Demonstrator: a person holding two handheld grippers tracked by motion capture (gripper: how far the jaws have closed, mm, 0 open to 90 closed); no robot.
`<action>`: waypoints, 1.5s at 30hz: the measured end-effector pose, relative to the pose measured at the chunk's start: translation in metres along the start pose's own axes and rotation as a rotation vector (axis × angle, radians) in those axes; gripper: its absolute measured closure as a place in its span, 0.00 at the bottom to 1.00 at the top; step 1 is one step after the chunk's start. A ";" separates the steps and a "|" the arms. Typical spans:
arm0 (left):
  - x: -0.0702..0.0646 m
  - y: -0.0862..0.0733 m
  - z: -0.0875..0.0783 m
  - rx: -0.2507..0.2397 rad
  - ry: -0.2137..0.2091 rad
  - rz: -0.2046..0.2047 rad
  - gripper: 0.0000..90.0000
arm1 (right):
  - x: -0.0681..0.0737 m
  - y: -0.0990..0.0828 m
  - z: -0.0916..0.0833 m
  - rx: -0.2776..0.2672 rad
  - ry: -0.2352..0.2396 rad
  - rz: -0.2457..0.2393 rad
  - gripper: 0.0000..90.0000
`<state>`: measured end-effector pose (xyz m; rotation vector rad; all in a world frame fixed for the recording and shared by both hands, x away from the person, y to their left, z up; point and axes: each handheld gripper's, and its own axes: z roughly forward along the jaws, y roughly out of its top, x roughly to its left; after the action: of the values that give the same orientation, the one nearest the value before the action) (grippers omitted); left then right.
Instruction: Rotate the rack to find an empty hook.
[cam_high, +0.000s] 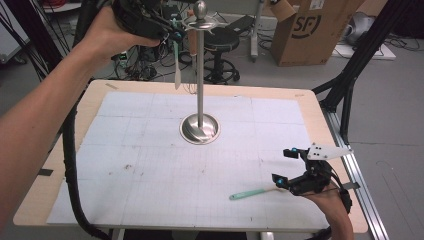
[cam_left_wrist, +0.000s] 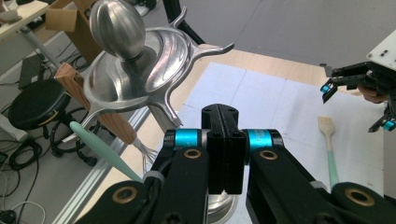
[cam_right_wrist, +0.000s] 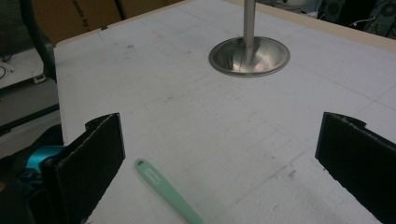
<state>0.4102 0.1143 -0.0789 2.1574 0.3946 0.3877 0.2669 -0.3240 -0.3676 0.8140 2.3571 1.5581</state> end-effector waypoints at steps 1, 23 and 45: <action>0.001 0.000 0.001 0.001 0.001 0.000 1.00 | 0.000 0.000 -0.001 0.000 0.000 0.005 0.00; 0.026 -0.009 0.005 0.002 0.036 -0.031 1.00 | -0.002 -0.002 0.000 0.009 -0.005 0.013 0.00; 0.022 -0.015 -0.006 -0.008 0.023 -0.022 1.00 | -0.003 -0.003 0.001 0.019 -0.012 0.011 0.00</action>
<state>0.4258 0.1364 -0.0844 2.1411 0.4290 0.4010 0.2686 -0.3254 -0.3712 0.8387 2.3668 1.5328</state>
